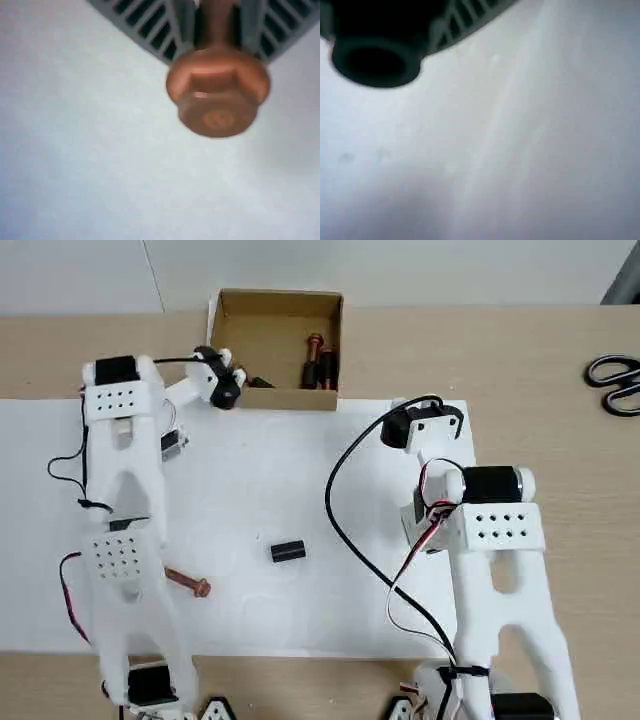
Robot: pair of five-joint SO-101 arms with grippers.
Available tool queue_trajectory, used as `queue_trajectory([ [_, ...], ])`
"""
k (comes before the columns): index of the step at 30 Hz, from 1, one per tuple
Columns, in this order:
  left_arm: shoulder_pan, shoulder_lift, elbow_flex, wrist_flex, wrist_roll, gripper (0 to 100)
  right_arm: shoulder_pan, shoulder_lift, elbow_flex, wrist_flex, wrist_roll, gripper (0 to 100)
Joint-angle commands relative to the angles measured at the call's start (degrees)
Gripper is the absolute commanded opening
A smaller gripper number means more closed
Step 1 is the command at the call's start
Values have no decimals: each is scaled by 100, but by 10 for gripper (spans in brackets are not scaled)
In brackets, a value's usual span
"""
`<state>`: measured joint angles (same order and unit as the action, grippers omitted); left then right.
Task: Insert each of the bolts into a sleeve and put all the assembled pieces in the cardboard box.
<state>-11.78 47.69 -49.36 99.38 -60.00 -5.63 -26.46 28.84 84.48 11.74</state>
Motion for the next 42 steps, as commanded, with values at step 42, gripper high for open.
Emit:
queue_trajectory([
  [42,1327,-7437,3741,-18,6655,5,-1701,-3582,1547,-1138,-1090,4],
])
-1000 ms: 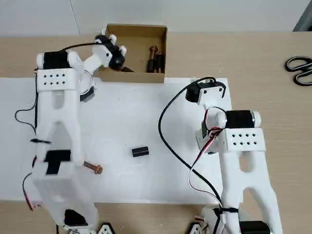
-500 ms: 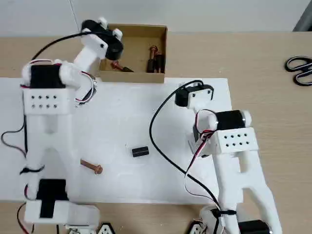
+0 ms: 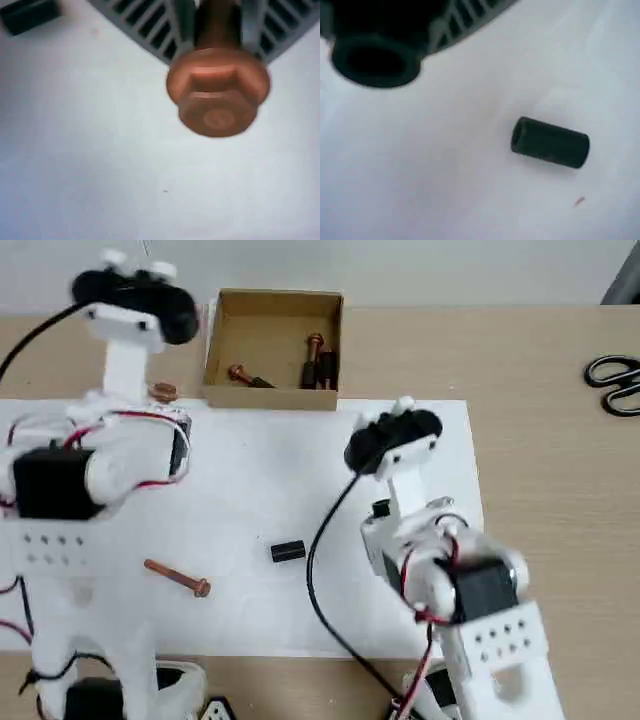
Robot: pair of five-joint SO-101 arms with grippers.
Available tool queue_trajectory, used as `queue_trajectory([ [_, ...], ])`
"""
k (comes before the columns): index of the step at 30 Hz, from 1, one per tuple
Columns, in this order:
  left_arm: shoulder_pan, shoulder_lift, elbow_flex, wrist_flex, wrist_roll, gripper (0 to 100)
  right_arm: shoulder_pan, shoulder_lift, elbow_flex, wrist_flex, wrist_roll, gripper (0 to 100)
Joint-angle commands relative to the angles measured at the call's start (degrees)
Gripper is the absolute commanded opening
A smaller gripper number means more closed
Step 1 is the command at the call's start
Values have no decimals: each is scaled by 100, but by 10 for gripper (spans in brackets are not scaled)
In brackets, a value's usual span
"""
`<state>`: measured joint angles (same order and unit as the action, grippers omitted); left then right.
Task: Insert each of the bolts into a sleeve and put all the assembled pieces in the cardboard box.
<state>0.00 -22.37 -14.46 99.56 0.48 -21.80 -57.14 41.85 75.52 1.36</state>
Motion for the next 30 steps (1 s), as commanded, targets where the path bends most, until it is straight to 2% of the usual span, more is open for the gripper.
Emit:
queue_trajectory([
  [1,211,-527,444,-123,791,5,-84,-690,404,-303,-53,4],
  [8,316,-1442,1763,-1354,1855,5,-84,-1815,1442,-875,-26,4],
  [21,325,-3991,5490,-4158,2479,5,-127,-3284,2919,-1692,-53,4],
  [25,325,-4615,6193,-4615,2505,5,-646,-3688,3209,-1815,-53,4],
  [30,334,-5029,6501,-4659,2681,5,-1385,-4180,3675,-1833,-62,4],
])
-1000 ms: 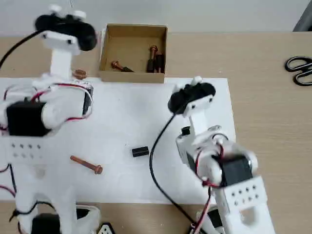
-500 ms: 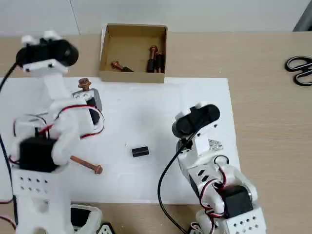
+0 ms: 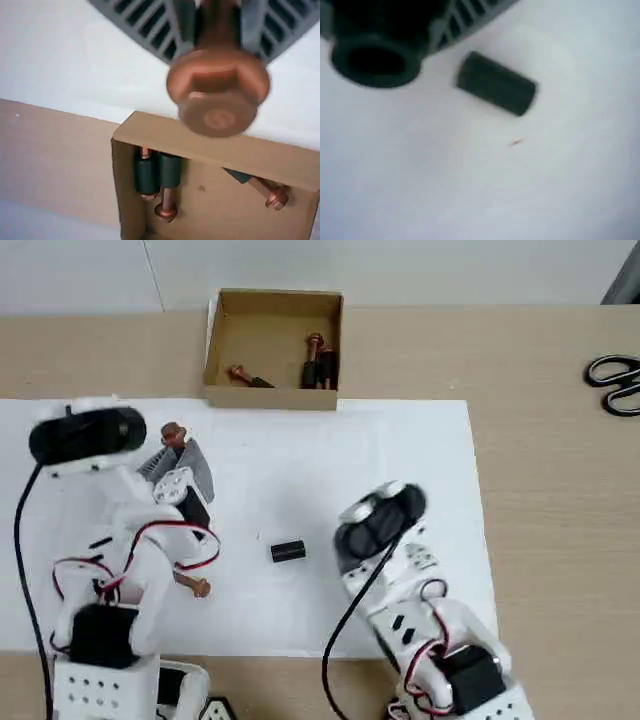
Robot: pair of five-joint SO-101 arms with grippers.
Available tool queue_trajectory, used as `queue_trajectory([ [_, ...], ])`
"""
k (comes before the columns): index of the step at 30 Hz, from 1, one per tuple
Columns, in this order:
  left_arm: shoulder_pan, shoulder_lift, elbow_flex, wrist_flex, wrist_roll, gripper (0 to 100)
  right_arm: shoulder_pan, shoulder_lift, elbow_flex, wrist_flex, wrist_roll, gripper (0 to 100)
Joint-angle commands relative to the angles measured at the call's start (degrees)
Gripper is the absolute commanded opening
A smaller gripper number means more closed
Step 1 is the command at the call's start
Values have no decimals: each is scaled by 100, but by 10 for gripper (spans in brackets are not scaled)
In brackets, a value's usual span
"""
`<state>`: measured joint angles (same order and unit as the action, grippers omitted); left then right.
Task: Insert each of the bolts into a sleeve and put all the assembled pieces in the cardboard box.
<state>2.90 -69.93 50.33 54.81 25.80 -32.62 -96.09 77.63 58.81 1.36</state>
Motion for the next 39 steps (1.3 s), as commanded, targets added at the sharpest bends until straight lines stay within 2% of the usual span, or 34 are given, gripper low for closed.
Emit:
queue_trajectory([
  [1,44,-316,40,-176,255,5,-391,-418,193,-233,-70,4],
  [6,202,-440,57,-158,712,5,-646,-804,633,-857,-97,4],
  [9,563,-536,57,-132,923,5,-778,-769,686,-1130,-536,4],
  [13,985,-695,251,-149,1196,5,-1095,-769,782,-1191,-695,4],
  [16,1055,-897,602,-149,1310,5,-1156,-769,809,-1209,-703,4],
  [25,1099,-1952,1508,-149,1363,5,-1182,-769,809,-1209,-677,4],
  [29,1486,-2251,1684,-141,1389,5,-1525,-769,809,-1209,-686,4],
  [32,1644,-2295,1701,-158,1512,5,-1789,-769,809,-1209,-695,4],
  [39,1670,-2295,1675,-123,1512,5,-1771,-769,818,-1209,-686,4],
])
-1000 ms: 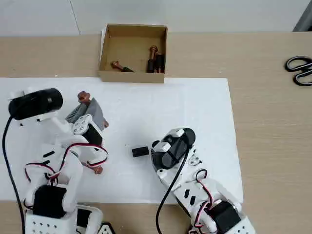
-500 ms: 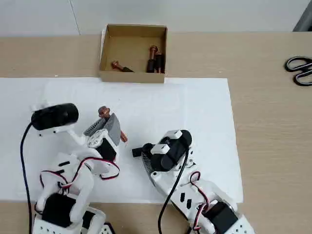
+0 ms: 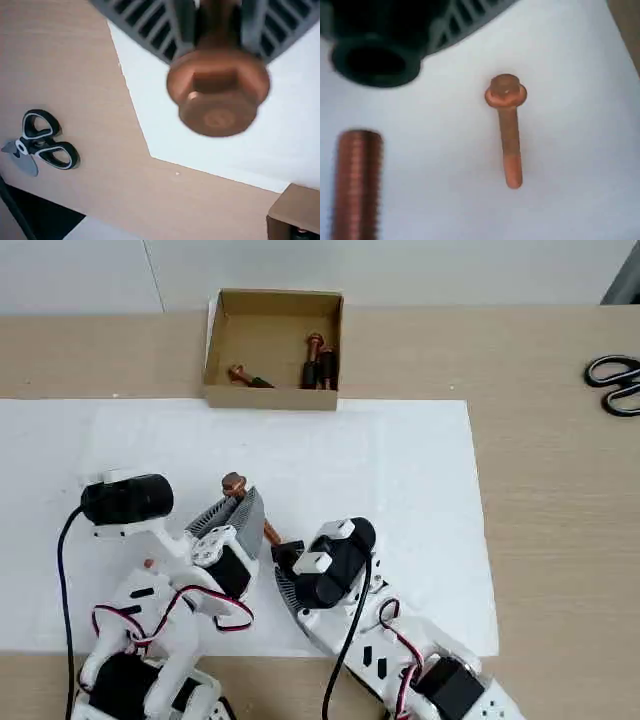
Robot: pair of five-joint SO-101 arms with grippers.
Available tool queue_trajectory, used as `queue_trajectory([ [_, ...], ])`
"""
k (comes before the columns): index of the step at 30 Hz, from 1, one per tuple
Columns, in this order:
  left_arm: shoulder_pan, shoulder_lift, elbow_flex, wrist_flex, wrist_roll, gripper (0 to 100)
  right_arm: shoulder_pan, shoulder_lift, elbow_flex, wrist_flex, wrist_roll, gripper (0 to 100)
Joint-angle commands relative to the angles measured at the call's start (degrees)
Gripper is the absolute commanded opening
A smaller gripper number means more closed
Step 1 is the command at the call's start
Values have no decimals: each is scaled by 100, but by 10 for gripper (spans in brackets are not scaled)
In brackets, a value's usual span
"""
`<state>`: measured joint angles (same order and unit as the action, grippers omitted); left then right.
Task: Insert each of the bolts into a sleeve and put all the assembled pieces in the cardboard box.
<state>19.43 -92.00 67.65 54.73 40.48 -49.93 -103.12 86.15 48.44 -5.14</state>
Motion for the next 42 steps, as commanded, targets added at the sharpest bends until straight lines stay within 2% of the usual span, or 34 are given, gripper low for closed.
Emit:
queue_trajectory([
  [1,26,-88,-57,-114,44,5,-40,-66,-35,-171,-26,4],
  [8,413,-97,-66,-18,44,5,-40,-66,53,-171,-26,4],
  [13,448,-97,-57,53,35,5,-31,-48,62,-470,-18,4],
  [26,466,-88,-31,334,-123,5,259,-57,18,-479,-18,4],
  [33,1090,-88,171,343,-220,5,259,-57,35,-479,-9,4],
  [42,1327,-88,286,668,-501,5,259,-57,9,-479,264,4],
])
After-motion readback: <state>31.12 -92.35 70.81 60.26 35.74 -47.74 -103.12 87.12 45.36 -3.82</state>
